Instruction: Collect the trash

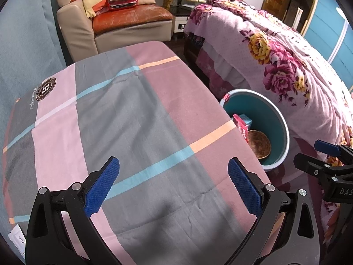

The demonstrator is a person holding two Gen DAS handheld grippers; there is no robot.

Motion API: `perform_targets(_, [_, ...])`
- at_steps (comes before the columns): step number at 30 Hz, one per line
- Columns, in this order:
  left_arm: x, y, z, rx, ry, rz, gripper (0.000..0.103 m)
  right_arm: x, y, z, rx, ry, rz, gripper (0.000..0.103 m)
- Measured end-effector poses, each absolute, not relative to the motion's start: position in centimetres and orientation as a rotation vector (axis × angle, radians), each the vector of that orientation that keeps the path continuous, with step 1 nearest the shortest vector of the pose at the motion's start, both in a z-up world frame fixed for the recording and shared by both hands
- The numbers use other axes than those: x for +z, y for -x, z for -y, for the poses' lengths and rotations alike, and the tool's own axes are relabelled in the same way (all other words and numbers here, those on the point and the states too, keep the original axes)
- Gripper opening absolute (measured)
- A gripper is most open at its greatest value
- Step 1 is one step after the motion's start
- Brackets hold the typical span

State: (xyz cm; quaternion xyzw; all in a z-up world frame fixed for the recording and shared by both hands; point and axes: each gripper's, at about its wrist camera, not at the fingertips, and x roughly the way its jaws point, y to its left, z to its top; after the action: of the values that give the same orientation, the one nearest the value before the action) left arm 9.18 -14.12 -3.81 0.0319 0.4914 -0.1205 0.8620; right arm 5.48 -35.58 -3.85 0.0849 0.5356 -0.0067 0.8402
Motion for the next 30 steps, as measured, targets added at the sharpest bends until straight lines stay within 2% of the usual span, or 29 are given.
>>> perform_targets(30, [-4.86, -9.25, 14.19, -0.248, -0.071, -1.05, 0.099, -4.85, -5.57, 35.93, -0.025, -0.198, -1.154, 0.096])
